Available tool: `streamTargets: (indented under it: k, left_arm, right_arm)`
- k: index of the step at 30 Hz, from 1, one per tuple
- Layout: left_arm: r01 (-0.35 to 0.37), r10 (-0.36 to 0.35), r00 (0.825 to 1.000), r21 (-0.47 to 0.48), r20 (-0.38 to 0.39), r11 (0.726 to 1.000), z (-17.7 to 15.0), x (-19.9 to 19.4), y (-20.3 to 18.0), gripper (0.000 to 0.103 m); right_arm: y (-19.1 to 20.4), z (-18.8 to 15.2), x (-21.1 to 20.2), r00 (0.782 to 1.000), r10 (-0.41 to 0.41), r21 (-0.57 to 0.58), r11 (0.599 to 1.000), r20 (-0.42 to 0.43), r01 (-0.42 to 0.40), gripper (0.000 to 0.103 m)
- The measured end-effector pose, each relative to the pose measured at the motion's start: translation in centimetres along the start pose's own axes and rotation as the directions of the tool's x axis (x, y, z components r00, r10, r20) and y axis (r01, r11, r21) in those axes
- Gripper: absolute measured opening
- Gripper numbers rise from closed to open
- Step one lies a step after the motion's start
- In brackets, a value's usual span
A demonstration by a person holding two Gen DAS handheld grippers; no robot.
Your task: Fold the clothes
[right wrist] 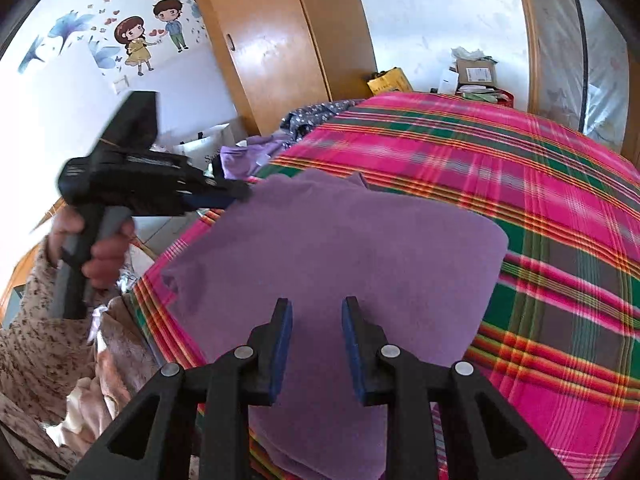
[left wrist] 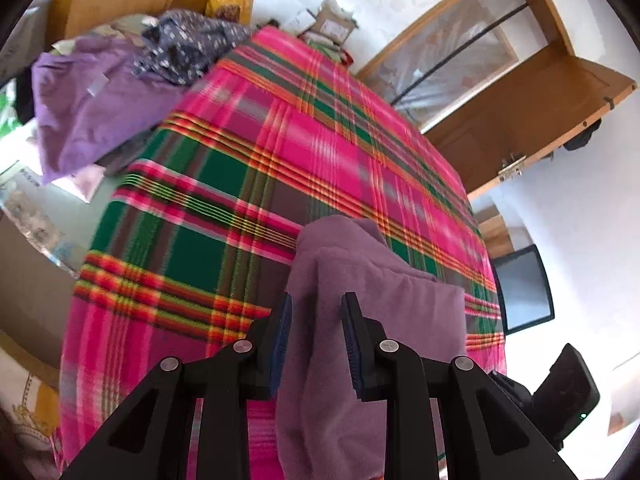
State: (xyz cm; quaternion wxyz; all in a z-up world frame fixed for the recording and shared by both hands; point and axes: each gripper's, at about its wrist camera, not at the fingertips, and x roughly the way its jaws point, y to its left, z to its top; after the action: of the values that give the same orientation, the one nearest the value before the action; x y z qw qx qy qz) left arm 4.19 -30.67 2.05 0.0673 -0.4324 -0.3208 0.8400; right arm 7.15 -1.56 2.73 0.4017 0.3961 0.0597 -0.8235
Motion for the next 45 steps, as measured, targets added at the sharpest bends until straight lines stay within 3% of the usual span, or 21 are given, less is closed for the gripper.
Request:
streamTargets:
  k: [3,7,12,23,31,45]
  left_arm:
    - [0.046,-0.046,0.998,-0.008,0.031,0.999,-1.3,-1.6,-1.0,0.027]
    - [0.064,-0.065,0.998,0.070,0.014,0.995,-3.3,-1.9,-3.0,0.027]
    - [-0.005,0.014,0.998,0.170,-0.056,0.985,-5.7,-0.2,-4.1,0.027]
    - [0.046,-0.036,0.997,0.156,-0.069,0.987,-7.1,0.2,-2.4,0.026]
    - [0.044,-0.034,0.998,0.196,-0.056,0.980,-8.7,-0.7,-2.2,0.026]
    - [0.054,-0.046,0.998,0.187,-0.045,0.981,-11.4,-2.7,-0.9,0.026]
  right_arm:
    - [0.2,0.1,-0.3,1.000,-0.008,-0.022,1.000,0.024,0.008,0.026]
    - [0.0,-0.5,-0.9,0.999,-0.027,-0.053,0.998,0.031,0.028,0.029]
    - [-0.4,-1.4,-1.2,0.999,-0.039,-0.060,0.997,0.035,0.041,0.030]
    - [-0.7,-3.0,-1.6,0.998,-0.024,-0.081,0.996,0.057,0.029,0.033]
    - [-1.6,-4.1,-2.2,0.999,-0.010,-0.058,0.998,0.042,0.013,0.045]
    - [-2.3,-5.0,-2.6,0.999,0.023,-0.018,1.000,0.022,-0.023,0.046]
